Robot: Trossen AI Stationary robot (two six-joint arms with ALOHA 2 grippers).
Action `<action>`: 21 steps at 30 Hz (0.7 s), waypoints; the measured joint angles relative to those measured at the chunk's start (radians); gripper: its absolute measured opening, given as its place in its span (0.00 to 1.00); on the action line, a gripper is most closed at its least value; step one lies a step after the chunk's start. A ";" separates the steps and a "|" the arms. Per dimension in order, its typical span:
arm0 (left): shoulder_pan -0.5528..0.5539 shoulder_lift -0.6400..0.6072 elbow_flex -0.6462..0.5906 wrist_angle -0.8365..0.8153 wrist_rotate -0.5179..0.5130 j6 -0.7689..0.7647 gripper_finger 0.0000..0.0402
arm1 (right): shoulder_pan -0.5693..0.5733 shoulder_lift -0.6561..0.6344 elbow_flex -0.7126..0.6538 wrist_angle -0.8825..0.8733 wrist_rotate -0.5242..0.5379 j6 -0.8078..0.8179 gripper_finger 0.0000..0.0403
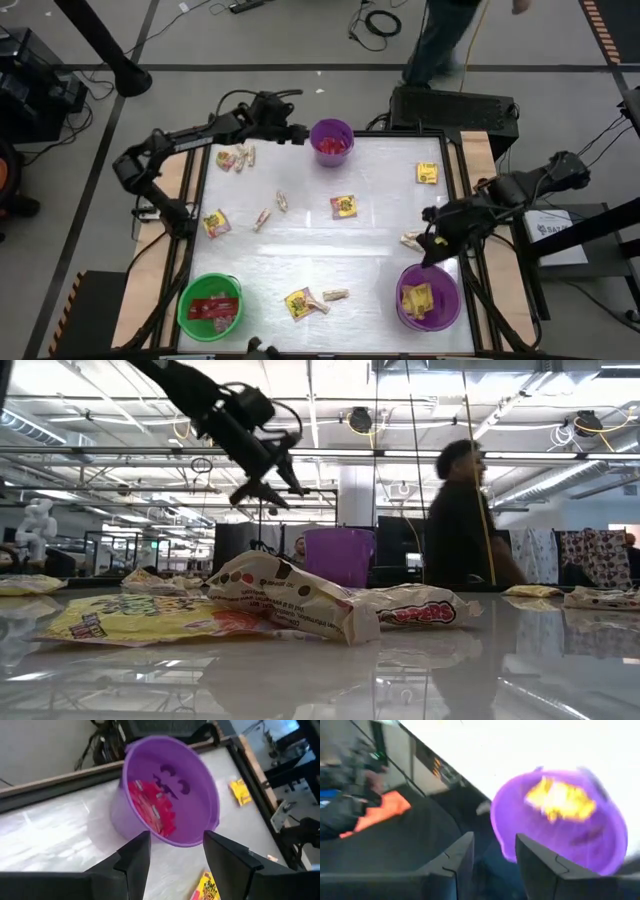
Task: Sort candy by brand, put in halloween buckets
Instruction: Remove the red candies from the top purple bucket
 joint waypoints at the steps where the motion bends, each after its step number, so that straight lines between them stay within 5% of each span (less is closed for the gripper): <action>1: 0.003 0.022 0.010 0.001 0.005 0.000 0.47 | -0.011 -0.009 0.000 0.000 0.027 -0.026 0.34; 13: 0.004 0.086 0.040 0.005 -0.081 0.023 0.47 | -0.189 -0.026 0.000 0.002 0.343 -0.462 0.34; 21: 0.006 0.117 0.040 0.015 -0.068 -0.027 0.47 | -0.373 -0.021 0.000 0.066 0.399 -0.728 0.34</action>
